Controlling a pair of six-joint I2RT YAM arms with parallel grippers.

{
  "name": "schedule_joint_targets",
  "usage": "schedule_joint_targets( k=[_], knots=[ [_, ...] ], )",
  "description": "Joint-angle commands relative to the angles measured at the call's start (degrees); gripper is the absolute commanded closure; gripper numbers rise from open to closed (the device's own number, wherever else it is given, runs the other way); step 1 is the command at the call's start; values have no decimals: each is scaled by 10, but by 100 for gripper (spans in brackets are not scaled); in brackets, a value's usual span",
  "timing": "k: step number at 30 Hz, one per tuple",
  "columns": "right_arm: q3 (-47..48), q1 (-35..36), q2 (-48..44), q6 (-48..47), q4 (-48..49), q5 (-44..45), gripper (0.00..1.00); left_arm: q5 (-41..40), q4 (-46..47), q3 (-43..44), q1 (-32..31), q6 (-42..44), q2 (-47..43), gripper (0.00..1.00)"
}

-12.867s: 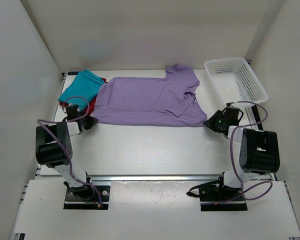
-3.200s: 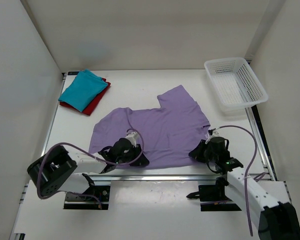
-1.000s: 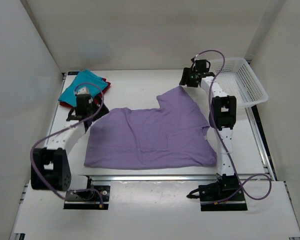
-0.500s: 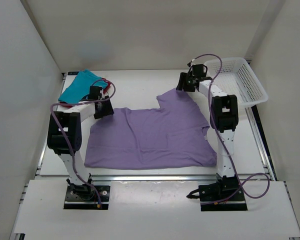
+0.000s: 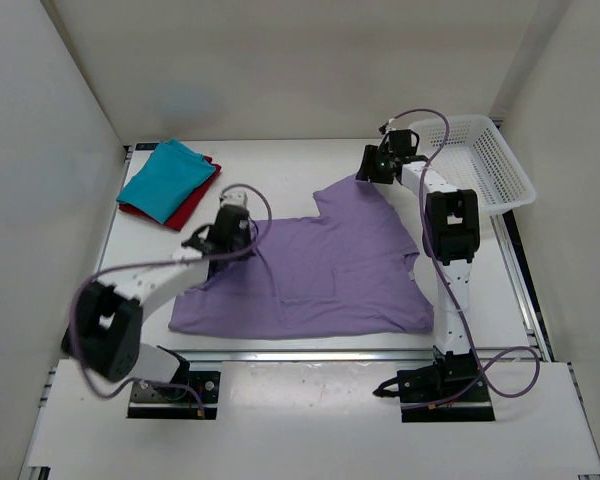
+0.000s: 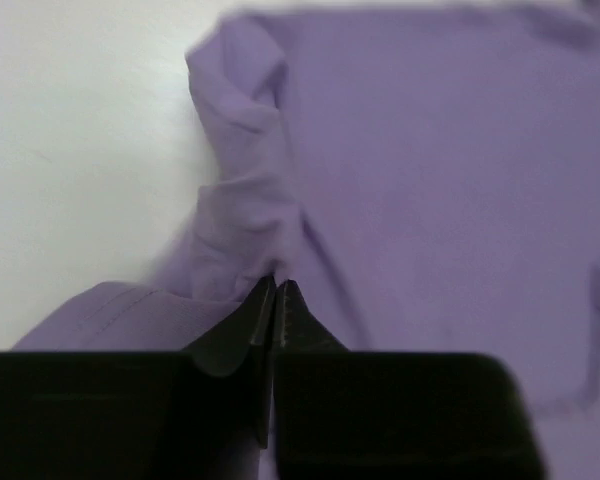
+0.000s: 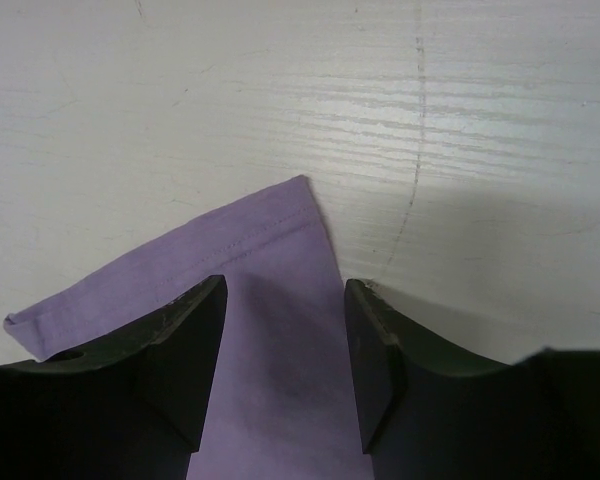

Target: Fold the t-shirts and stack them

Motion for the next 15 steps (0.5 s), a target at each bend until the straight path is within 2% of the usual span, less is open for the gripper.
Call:
schedule_joint_targets(
  k=[1, 2, 4, 5, 6, 7, 11, 13, 15],
  knots=[
    [-13, -8, -41, -2, 24, 0, 51, -73, 33, -113, -99, -81, -116, 85],
    [-16, -10, -48, -1, 25, 3, 51, -64, 44, -165, -106, -101, -127, 79],
    [-20, -7, -54, 0, 27, 2, 51, -26, 73, -226, -108, -127, -157, 32],
    [-22, -9, -58, -1, 27, 4, 50, -23, 74, -239, -101, -129, -163, 22],
    [-26, -11, -60, 0, 23, 3, 51, -27, 68, -250, -91, -131, -183, 7],
    [-23, -7, -60, 1, 25, 2, 51, -24, 66, -250, -71, -126, -208, 1],
    [-29, -4, -65, 0, 30, 7, 50, -23, 67, -232, -42, -118, -300, 2],
    [-28, -5, -66, 0, 28, 5, 51, -12, 67, -219, -14, -110, -309, 1],
    [-30, -2, -62, 0, 32, 6, 51, 37, 70, -202, 23, -99, -282, 1]
  ],
)
